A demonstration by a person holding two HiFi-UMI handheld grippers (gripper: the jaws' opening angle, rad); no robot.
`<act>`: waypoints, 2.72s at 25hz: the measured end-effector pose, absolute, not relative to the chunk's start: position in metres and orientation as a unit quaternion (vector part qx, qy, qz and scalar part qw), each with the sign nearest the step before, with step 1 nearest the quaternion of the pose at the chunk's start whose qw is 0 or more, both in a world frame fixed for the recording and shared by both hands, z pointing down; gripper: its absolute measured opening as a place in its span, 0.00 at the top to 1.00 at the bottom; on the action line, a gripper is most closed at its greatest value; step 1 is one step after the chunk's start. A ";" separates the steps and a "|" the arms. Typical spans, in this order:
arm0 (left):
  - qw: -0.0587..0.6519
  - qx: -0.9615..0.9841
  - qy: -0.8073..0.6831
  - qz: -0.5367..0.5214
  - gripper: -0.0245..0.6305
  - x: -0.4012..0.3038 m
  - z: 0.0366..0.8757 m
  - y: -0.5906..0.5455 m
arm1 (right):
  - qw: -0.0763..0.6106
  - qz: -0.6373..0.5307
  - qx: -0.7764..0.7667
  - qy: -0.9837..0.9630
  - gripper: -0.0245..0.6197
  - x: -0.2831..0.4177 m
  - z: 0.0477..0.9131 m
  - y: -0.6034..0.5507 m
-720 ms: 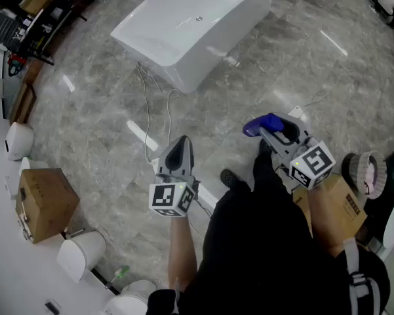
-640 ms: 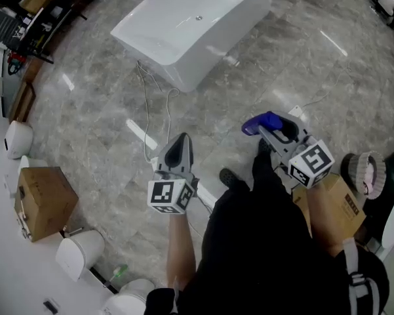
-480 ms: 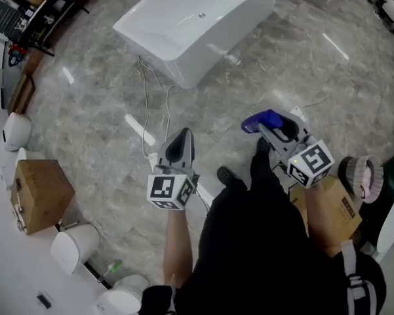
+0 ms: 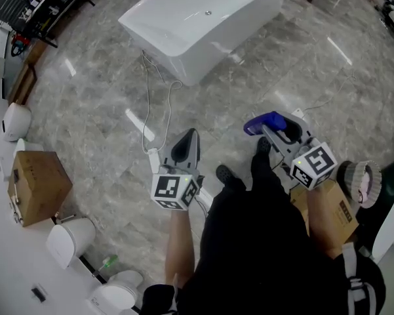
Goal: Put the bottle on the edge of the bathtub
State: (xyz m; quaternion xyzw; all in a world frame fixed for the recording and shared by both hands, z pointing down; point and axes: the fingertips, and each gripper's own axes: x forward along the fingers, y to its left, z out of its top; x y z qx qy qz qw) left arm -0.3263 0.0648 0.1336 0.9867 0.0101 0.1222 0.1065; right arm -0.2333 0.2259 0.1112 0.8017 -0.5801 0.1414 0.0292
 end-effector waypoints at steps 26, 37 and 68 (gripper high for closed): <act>0.115 0.982 -0.024 0.145 0.95 -0.153 0.148 0.165 | 0.053 0.171 0.762 -0.623 0.72 -0.056 0.155 0.308; 0.120 0.976 -0.045 0.174 0.95 -0.107 0.167 0.201 | 0.073 0.192 0.729 -0.653 0.72 -0.004 0.179 0.322; 0.156 0.977 -0.050 0.140 0.95 -0.017 0.181 0.068 | 0.162 0.192 0.658 -0.710 0.72 0.062 0.183 0.142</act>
